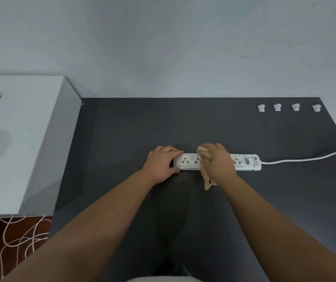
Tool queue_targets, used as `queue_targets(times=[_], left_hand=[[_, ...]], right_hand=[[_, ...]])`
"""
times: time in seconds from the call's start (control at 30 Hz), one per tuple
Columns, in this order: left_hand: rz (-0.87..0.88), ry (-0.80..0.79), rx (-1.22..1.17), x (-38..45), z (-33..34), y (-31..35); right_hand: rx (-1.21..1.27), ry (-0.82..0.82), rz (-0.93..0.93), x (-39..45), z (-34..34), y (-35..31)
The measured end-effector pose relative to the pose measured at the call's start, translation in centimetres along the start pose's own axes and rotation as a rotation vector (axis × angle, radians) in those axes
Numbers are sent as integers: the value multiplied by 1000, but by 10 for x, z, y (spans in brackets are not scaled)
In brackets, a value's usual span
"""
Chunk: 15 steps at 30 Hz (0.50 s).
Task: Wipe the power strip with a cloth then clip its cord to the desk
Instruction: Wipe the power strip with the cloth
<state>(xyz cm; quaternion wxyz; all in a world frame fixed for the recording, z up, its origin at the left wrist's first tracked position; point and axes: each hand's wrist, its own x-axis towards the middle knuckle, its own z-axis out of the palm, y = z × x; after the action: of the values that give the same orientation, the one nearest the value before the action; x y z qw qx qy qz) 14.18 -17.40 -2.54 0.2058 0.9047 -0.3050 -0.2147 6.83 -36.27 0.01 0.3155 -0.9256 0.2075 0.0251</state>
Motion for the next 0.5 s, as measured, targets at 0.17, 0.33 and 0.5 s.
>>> queue_targets(times=[0.17,0.33,0.5], left_hand=[[-22,27,-41,-2,2,1],[-35,36,-66,-2,2,0],[-59,47,-111,-2,4,-1]], right_hand=[[-184,-192,-89,-7,13,-9],[-60,-210,-190,-12,3,-5],[-74,-117,-67,7,13,-12]])
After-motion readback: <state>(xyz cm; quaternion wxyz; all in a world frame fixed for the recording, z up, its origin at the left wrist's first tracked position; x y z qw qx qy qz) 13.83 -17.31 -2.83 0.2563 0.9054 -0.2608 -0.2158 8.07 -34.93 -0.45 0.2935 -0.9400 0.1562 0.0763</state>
